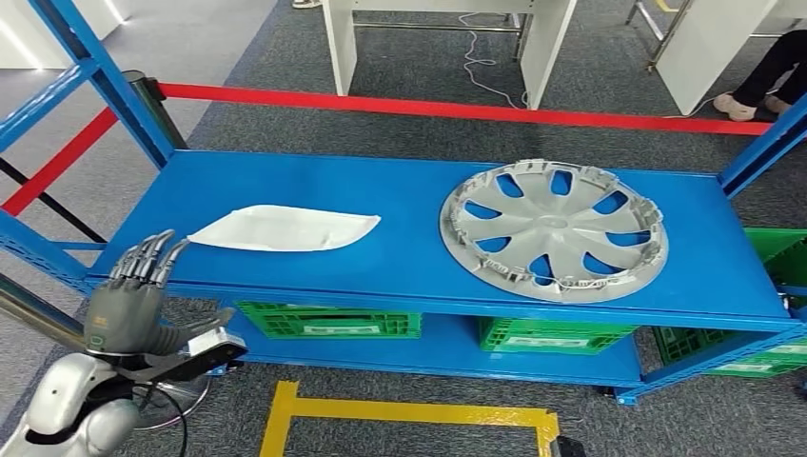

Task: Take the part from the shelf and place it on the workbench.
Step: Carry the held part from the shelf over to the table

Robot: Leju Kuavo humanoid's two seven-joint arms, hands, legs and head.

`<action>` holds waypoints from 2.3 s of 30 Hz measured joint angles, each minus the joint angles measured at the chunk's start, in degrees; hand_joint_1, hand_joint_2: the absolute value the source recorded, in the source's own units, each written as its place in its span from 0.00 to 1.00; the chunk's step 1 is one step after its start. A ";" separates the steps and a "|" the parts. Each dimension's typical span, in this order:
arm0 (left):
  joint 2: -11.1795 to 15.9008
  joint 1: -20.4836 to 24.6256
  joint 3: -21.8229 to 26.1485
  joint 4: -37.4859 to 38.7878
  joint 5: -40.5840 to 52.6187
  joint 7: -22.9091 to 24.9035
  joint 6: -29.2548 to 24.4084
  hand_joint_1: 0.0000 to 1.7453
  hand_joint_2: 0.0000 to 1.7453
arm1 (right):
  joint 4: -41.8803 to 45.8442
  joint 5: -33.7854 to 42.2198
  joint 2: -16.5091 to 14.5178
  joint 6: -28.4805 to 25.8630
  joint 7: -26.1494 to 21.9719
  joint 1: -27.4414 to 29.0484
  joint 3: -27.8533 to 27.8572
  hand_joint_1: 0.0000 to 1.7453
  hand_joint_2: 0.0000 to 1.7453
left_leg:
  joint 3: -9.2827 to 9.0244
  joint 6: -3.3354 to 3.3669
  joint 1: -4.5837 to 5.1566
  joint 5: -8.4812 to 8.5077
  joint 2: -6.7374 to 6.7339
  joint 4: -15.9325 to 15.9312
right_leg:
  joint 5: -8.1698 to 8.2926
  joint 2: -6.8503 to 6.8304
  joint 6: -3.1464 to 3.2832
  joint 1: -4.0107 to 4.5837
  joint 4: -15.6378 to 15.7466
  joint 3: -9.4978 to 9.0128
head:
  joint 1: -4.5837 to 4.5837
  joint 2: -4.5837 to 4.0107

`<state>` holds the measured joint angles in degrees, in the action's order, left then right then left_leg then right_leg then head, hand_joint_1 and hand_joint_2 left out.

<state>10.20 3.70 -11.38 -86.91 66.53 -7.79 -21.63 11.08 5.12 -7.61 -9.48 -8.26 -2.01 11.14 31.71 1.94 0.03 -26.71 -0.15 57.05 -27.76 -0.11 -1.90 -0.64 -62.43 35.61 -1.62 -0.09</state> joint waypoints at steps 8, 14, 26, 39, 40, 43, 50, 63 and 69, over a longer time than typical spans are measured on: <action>-7.70 25.77 -9.87 26.72 -1.97 -5.77 3.84 0.00 0.00 | 0.76 3.08 -2.36 -6.38 10.82 -13.74 0.84 0.00 0.00 | 4.14 -2.41 -0.07 -2.93 0.03 6.91 | 2.03 0.13 2.32 -0.14 4.93 -1.66 | 0.67 0.00; -11.25 32.84 -14.33 38.08 -1.96 -6.50 4.45 0.00 0.00 | 0.83 2.56 -2.71 -6.14 10.40 -14.39 1.24 0.00 0.00 | 7.17 -2.43 -0.40 -1.39 0.04 11.35 | 1.79 0.45 2.22 -0.12 4.73 -1.86 | 0.83 0.00; -16.48 39.41 -17.15 48.61 -2.79 -6.79 4.46 0.00 0.00 | 0.85 2.43 -3.19 -6.13 10.35 -15.09 1.40 0.00 0.00 | 3.14 0.32 -0.24 2.02 0.29 0.65 | -5.05 0.41 -0.51 -0.04 -11.06 7.01 | 0.44 0.00; -18.17 40.27 -17.87 51.84 -5.19 -5.97 6.86 0.00 0.00 | 0.86 2.82 -3.31 -6.02 10.37 -15.05 1.58 0.00 0.00 | 6.84 -2.10 -0.05 -3.46 0.32 9.75 | 2.29 0.33 1.77 -0.35 3.84 0.10 | 0.47 0.00; -18.18 40.25 -17.86 51.98 -5.32 -5.95 7.01 0.00 0.00 | 0.86 2.88 -3.31 -5.98 10.36 -15.05 1.59 0.00 0.00 | 8.72 -2.26 -0.09 -5.12 0.32 13.76 | 2.24 0.33 1.89 -0.34 3.83 0.03 | 0.50 0.00; -18.18 40.11 -17.86 52.41 -5.48 -5.94 7.24 0.00 0.00 | 0.86 3.06 -3.31 -5.99 10.36 -14.93 1.62 0.00 0.00 | 10.81 -2.08 -0.10 -4.73 0.33 17.34 | 2.12 0.42 2.00 -0.25 3.82 -0.18 | 0.51 0.00; -18.32 40.56 -17.85 52.71 -5.57 -5.94 7.25 0.00 0.00 | 0.88 3.10 -3.43 -5.97 10.31 -14.98 1.65 0.00 0.00 | 3.80 -0.37 0.47 1.86 0.42 1.64 | 1.91 0.49 0.98 0.09 3.99 -0.50 | 0.42 0.00; -18.83 40.28 -18.55 53.83 -1.16 -0.01 6.74 0.00 1.00 | 0.92 3.44 -3.46 -6.05 10.26 -14.90 1.71 0.00 0.00 | 3.91 -0.76 0.08 1.72 0.43 1.93 | 1.64 0.16 -0.48 -0.52 3.15 -0.07 | -0.05 0.00; -18.45 40.51 -19.43 54.79 0.28 2.52 6.91 0.00 1.00 | 0.94 3.44 -3.44 -5.95 10.32 -14.81 1.79 0.00 0.00 | 6.33 -2.12 -0.08 -1.85 0.38 7.68 | 1.70 0.37 1.69 -0.63 3.40 -0.32 | 0.16 0.00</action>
<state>-8.25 44.21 -30.81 -32.12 66.81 -5.27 -14.71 12.02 8.56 -11.04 -15.43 2.06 -16.83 12.92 38.04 -0.18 -0.05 -28.56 0.23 64.74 -26.06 0.26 -0.20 -1.27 -59.03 35.29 -1.46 -0.09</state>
